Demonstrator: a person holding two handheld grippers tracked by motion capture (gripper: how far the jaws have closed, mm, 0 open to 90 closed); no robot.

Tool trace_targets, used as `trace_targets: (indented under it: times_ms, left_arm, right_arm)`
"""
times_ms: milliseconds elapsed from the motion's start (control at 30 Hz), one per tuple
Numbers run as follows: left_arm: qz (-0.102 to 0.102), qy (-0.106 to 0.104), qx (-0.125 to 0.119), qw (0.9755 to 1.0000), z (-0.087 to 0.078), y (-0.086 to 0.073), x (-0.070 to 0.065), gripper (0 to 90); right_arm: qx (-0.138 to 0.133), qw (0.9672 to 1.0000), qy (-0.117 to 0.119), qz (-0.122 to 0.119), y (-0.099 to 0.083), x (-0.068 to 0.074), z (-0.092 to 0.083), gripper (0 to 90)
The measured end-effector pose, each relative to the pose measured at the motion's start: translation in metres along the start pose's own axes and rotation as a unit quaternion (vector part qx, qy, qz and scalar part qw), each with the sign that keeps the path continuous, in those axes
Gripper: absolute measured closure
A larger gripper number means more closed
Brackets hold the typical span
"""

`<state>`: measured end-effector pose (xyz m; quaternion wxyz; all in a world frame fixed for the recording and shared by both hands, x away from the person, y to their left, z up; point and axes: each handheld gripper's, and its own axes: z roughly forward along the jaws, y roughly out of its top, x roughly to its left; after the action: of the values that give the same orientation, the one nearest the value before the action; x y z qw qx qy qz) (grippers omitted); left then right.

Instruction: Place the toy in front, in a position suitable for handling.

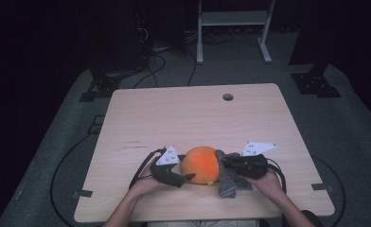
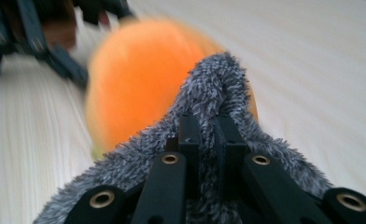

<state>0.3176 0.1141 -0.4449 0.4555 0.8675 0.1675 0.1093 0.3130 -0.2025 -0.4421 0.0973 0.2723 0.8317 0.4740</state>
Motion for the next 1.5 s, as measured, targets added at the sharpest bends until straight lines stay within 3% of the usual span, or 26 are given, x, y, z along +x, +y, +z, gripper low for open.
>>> trace_targets:
  times_ms: [100, 233, 333, 400, 467, 567, 667, 700, 800, 933, 1000, 1067, 1167, 1267, 1433, 1500]
  left_arm:
    - [0.008, 0.002, 0.000, 1.0000, 0.000, 0.001, -0.002, 27.1]
    - [0.022, 0.000, 0.003, 0.9998, 0.001, 0.002, -0.005, 30.9]
    - [0.032, 0.002, 0.007, 0.9995, 0.001, 0.003, -0.007, 32.1]
    - [0.029, 0.002, 0.009, 0.9995, 0.000, 0.001, -0.006, 32.0]
    - [0.020, -0.002, 0.003, 0.9998, -0.001, -0.001, -0.004, 31.8]
    - [0.011, -0.002, -0.003, 0.9999, -0.001, 0.000, -0.002, 29.9]
    - [0.017, -0.001, -0.003, 0.9999, -0.001, 0.003, -0.004, 30.0]
    - [0.016, 0.000, -0.003, 0.9999, -0.001, 0.004, -0.005, 30.5]
    - [0.022, 0.005, -0.003, 0.9997, 0.000, 0.006, -0.006, 32.2]
    - [0.038, 0.005, -0.005, 0.9993, 0.001, 0.012, -0.011, 32.3]
    - [0.033, 0.002, -0.005, 0.9994, 0.001, 0.014, -0.011, 29.6]
    - [0.014, -0.001, -0.002, 0.9999, 0.002, 0.013, -0.007, 22.5]
    - [-0.013, -0.008, -0.006, 0.9999, 0.002, 0.008, -0.002, 19.1]
    - [-0.001, -0.007, -0.020, 0.9998, 0.001, 0.009, -0.005, 28.3]
    - [0.010, 0.005, -0.020, 0.9997, 0.001, 0.016, -0.010, 35.5]
    - [0.015, 0.006, -0.020, 0.9997, 0.001, 0.018, -0.011, 37.1]
  right_arm:
    - [0.011, 0.9999, -0.004, 0.006, -0.008, -0.002, -0.007, 82.8]
    - [-0.027, 0.9996, 0.006, 0.003, 0.008, 0.000, -0.016, 82.8]
    - [-0.040, 0.9991, 0.015, -0.004, 0.021, 0.000, -0.011, 82.8]
    - [-0.029, 0.9994, 0.014, -0.014, 0.024, 0.000, -0.002, 82.8]
    - [-0.027, 0.9994, 0.020, -0.003, 0.020, -0.002, 0.003, 82.8]
    - [-0.013, 0.9998, 0.011, 0.005, 0.011, -0.007, 0.002, 82.8]
    - [0.025, 0.9996, 0.002, 0.016, -0.008, -0.011, 0.001, 82.8]
    - [0.024, 0.9995, 0.001, 0.019, -0.010, -0.011, -0.002, 82.8]
    - [-0.002, 1.0000, 0.002, 0.006, 0.000, -0.005, -0.012, 82.8]
    - [-0.039, 0.9988, 0.017, -0.025, 0.027, 0.008, -0.015, 82.8]
    - [-0.036, 0.9983, 0.024, -0.039, 0.037, 0.014, -0.008, 82.8]
    - [-0.024, 0.9981, 0.025, -0.052, 0.039, 0.016, 0.000, 82.8]
    - [-0.018, 0.9984, 0.024, -0.048, 0.035, 0.013, 0.005, 82.9]
    - [-0.017, 0.9991, 0.021, -0.032, 0.026, 0.006, 0.003, 82.9]
    - [0.008, 0.9998, -0.008, -0.018, 0.009, -0.006, -0.010, 82.9]
    - [0.004, 0.9998, -0.010, -0.014, 0.009, -0.006, -0.017, 82.9]
